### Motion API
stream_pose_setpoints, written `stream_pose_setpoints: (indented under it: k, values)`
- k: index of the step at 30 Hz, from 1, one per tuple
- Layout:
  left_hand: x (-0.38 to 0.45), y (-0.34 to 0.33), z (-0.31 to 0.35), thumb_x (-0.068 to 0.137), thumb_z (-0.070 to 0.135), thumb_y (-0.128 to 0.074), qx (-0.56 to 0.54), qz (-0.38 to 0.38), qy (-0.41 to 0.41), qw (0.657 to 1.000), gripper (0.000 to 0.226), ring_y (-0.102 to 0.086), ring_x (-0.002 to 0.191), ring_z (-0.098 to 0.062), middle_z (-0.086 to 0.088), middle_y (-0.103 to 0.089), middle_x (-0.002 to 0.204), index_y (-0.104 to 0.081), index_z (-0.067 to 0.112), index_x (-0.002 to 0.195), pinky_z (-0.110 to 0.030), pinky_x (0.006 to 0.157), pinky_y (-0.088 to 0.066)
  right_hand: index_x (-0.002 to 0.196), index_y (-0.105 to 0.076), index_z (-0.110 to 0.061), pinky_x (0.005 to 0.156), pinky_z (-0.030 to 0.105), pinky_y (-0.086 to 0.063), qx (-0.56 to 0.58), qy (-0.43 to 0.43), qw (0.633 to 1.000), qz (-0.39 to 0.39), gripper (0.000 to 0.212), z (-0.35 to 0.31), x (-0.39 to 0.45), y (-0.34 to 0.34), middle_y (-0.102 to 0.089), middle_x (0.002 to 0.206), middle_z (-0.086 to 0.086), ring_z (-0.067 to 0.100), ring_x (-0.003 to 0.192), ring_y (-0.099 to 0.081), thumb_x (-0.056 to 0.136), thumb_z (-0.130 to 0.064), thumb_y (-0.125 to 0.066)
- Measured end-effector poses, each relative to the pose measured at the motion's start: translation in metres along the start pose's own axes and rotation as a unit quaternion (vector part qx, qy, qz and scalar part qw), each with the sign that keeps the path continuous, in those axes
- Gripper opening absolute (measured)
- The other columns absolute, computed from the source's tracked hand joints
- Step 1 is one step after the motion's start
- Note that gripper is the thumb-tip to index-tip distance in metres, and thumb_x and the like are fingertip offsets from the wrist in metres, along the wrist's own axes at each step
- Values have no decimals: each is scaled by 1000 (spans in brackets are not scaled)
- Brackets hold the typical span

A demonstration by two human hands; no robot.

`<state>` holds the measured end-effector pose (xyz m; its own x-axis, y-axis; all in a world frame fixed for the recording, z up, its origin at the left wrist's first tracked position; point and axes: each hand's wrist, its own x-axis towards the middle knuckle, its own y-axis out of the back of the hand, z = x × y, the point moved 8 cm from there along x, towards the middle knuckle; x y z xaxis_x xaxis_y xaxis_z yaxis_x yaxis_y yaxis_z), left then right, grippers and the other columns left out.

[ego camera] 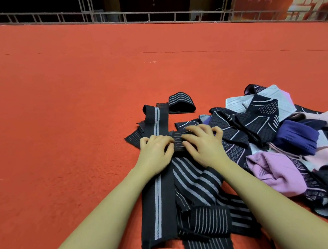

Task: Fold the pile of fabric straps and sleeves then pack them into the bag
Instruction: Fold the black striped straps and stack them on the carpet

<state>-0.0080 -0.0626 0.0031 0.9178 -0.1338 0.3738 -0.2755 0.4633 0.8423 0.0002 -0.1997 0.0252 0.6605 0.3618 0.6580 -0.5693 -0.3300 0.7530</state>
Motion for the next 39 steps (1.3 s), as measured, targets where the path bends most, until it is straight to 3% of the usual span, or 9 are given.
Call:
stream_pose_setpoints:
  k: [2,5,10,13,17,20,23,27,39]
  values:
    - [5,-7,6,101,38,-36,40,-21,25,999,34,-45,116,-18,7,-59,121,-52,28,128,-34,92,-17,100,-69,-17,83,38,-22,-23,-66,997,25,38,15,-4,7,-63,113,4,23,102,-44,83,-40,-44]
    - [10,-16,13,101,40,-31,116,-43,60,991,42,-45,118,-24,0,-58,124,-43,21,137,-38,95,-21,97,-65,-5,86,41,-23,-58,-141,988,-20,46,32,-12,2,-59,117,16,32,105,-47,78,-46,-55]
    - [11,-34,22,101,34,-33,140,-79,69,985,48,-44,118,-30,-5,-56,127,-26,16,145,-41,96,-25,87,-67,0,88,47,-28,-15,-153,986,-63,35,32,-19,-6,-59,115,22,44,103,-55,70,-27,-81]
    - [11,-30,20,100,31,-38,61,-67,90,992,52,-42,119,-28,-5,-50,128,-21,21,148,-41,98,-22,81,-66,-6,82,38,-23,-7,-128,991,-41,27,23,-20,-1,-63,107,17,41,94,-60,71,-29,-73]
    - [7,-3,26,99,29,-42,21,17,86,996,55,-42,114,-23,-2,-50,119,-22,25,150,-37,96,-17,80,-64,-9,79,34,-20,43,-145,988,25,29,25,-14,19,-62,101,10,36,92,-58,79,-38,-58]
    - [10,21,38,97,25,-48,12,98,67,993,51,-46,106,-27,-5,-53,108,-36,22,146,-40,93,-20,79,-61,-11,78,31,-18,72,-152,984,63,36,27,-3,36,-60,101,6,32,92,-54,83,-44,-46]
    - [26,42,43,94,22,-50,34,147,57,987,49,-48,102,-33,-9,-56,103,-44,18,142,-43,90,-22,83,-63,-10,83,33,-18,91,-168,979,78,35,31,18,44,-58,104,6,30,98,-50,85,-43,-50]
    - [68,49,37,96,24,-48,73,131,63,987,49,-42,112,-33,-10,-57,115,-40,20,144,-41,88,-20,91,-65,-9,89,36,-17,78,-184,979,50,26,46,58,31,-54,114,8,31,108,-43,89,-34,-62]
    - [244,-13,-27,97,27,-40,138,22,56,989,50,-32,120,-31,-8,-52,125,-32,22,146,-42,98,-18,96,-64,-10,95,37,-16,27,-199,979,-39,32,134,176,-94,-49,118,5,29,114,-37,92,-40,-54]
